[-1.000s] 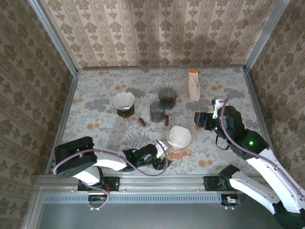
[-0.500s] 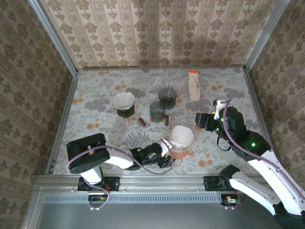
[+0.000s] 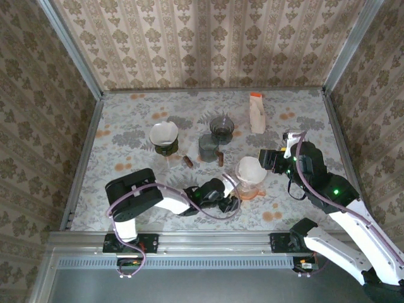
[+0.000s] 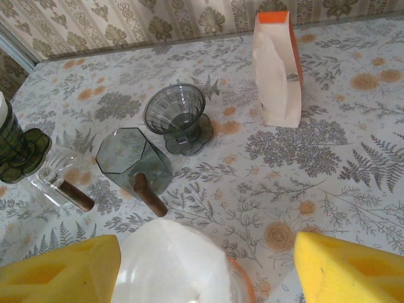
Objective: Place the coffee filter in the dripper
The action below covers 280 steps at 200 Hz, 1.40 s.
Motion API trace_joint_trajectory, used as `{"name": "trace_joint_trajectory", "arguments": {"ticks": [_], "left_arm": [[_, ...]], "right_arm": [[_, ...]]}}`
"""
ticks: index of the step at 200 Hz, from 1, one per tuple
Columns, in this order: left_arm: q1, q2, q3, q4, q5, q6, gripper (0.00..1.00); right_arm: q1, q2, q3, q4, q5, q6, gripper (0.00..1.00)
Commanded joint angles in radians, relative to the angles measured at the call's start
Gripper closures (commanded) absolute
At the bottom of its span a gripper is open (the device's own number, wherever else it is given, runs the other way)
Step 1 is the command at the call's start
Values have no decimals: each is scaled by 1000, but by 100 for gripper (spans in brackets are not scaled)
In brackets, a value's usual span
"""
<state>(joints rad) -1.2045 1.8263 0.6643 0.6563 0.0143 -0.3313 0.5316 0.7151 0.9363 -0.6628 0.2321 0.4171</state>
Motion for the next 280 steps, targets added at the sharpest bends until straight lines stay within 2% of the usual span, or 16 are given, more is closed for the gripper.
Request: {"name": "trace_joint_trajectory", "arguments": {"ticks": [1, 91, 111, 136, 172, 188, 216, 243, 248, 259, 280], "left_arm": [[43, 43, 61, 37, 46, 27, 44], [120, 232, 331, 11, 115, 46, 43], [136, 245, 341, 14, 124, 35, 43], [134, 191, 293, 28, 129, 16, 40], [102, 23, 168, 17, 127, -4, 35], [70, -86, 115, -14, 110, 19, 35], [7, -327, 39, -114, 28, 53, 31], [-48, -557, -17, -256, -86, 69, 26], [-58, -600, -31, -281, -109, 69, 23], [-71, -692, -62, -339, -152, 57, 1], [-79, -877, -124, -439, -225, 5, 0]], "right_arm": [[-8, -21, 33, -34, 26, -18, 25], [-13, -45, 34, -63, 35, -11, 25], [-15, -45, 35, -63, 33, -4, 25], [-15, -40, 38, -60, 31, 3, 25], [-14, -27, 43, -42, 22, 1, 25], [-15, -12, 46, -18, -33, -16, 25], [-10, 45, 51, 46, -188, -32, 26], [52, 133, 59, 100, -230, -21, 27], [73, 156, 65, 108, -222, -22, 27], [137, 214, 84, 112, -178, -30, 27], [211, 349, 140, 102, -131, -38, 27]]}}
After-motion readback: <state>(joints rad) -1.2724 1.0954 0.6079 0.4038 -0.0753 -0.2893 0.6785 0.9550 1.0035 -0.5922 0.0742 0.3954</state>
